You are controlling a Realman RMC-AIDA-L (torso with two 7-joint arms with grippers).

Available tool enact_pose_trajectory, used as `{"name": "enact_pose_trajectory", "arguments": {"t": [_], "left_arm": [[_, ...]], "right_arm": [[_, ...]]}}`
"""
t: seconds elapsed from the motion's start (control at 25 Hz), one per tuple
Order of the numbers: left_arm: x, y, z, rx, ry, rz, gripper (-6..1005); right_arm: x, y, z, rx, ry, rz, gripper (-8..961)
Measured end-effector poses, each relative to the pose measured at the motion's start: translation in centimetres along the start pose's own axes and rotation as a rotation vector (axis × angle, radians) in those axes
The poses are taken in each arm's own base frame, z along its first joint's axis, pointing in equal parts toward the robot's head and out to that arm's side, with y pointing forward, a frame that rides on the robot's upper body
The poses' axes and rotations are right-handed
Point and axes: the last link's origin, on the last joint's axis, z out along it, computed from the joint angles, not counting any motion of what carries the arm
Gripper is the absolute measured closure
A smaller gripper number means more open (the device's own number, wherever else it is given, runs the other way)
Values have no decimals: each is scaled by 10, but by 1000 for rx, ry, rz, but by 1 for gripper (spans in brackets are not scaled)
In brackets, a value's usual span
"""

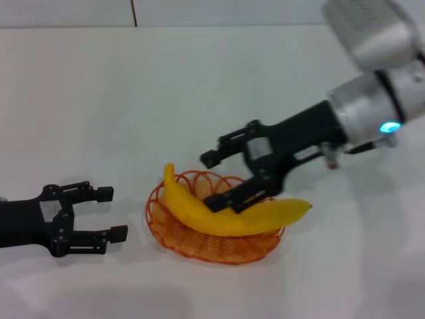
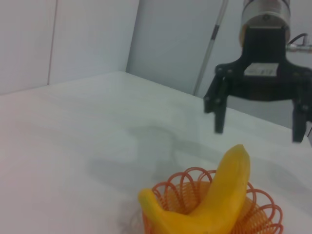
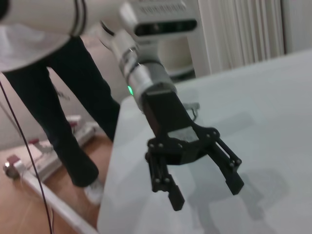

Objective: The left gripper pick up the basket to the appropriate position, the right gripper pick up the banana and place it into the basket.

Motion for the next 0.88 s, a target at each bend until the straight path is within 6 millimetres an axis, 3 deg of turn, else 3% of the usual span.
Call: {"name": "enact_pose_trajectory", "arguments": {"t": [0.12,0.16,0.52,0.72,0.88], "left_arm": [[1,-1,1,-2,0,4,110],[1,-1,1,-2,0,4,110],[2,-1,0,7,16,10,110],[1,0,-2,4,14,10,111],[-1,2,-3,4,16,47,111]], "right_arm": [[18,9,-26,12,-70,-26,130],[18,9,-26,12,-70,-26,130],[85,27,-86,182,-152,-59,130],[126,45,-104,298,-143,-156,130],[153,55,-117,396,-139,-125,130]]}}
